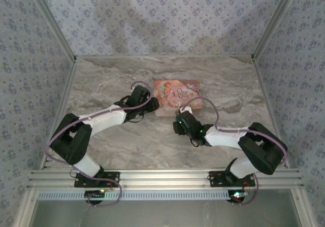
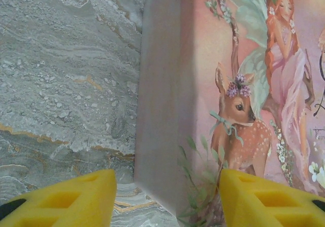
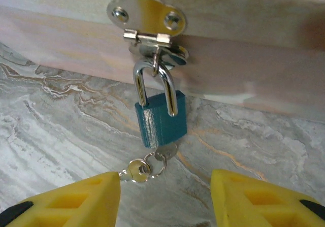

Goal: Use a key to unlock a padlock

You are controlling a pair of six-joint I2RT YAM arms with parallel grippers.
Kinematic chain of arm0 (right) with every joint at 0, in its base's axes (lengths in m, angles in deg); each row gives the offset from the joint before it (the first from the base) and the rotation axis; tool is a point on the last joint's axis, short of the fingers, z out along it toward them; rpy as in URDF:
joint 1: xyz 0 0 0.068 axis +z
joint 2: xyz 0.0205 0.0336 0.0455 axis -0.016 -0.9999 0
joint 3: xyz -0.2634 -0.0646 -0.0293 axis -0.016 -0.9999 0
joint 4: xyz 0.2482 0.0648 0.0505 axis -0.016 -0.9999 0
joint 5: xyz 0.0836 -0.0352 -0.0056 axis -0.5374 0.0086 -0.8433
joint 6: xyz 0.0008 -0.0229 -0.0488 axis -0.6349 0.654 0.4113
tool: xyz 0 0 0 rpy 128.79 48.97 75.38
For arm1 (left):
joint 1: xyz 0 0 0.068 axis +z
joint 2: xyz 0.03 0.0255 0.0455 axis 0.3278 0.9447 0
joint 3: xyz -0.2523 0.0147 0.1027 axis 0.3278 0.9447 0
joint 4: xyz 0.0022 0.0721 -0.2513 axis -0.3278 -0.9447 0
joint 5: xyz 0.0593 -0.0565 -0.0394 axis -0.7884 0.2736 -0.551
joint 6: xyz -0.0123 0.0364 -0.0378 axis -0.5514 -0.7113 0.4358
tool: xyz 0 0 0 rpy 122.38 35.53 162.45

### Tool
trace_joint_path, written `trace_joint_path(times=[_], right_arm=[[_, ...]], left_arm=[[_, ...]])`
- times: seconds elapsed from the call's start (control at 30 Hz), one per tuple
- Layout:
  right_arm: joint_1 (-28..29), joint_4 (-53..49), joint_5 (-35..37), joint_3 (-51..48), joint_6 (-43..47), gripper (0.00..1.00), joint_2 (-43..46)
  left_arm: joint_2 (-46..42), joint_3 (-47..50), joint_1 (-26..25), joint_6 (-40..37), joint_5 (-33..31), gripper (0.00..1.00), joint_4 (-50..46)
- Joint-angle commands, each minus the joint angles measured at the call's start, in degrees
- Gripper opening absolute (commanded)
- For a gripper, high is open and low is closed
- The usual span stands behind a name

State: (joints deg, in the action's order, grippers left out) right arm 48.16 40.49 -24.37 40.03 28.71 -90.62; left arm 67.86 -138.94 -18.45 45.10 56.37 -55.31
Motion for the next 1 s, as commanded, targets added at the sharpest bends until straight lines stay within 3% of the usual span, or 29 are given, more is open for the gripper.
trace_joint_path(times=[0.0, 0.33, 0.6, 0.87, 0.97], right_arm=[[0.66, 1.50, 3.65, 2.07, -1.37, 0.52, -2.15], [1.89, 0.87, 6.89, 3.79, -1.76, 0.41, -7.34], [2.75, 0.99, 6.98, 3.28, -0.10, 0.20, -8.66], [3.43, -1.42, 6.70, 3.06, 6.84, 0.00, -5.33], [3.38, -2.03, 6.00, 2.51, 11.10, 0.00, -2.82]], left_arm=[[1.03, -0.89, 0.38, -0.38, 0.83, 0.54, 0.08], [1.79, 2.09, 0.58, 1.18, 1.36, 0.52, 2.15], [1.52, 2.10, 0.84, 0.97, 1.56, 0.52, 2.31], [1.61, 2.34, 1.19, 0.73, 1.58, 0.52, 2.28], [1.35, 2.54, 1.47, 0.43, 1.69, 0.52, 2.32]])
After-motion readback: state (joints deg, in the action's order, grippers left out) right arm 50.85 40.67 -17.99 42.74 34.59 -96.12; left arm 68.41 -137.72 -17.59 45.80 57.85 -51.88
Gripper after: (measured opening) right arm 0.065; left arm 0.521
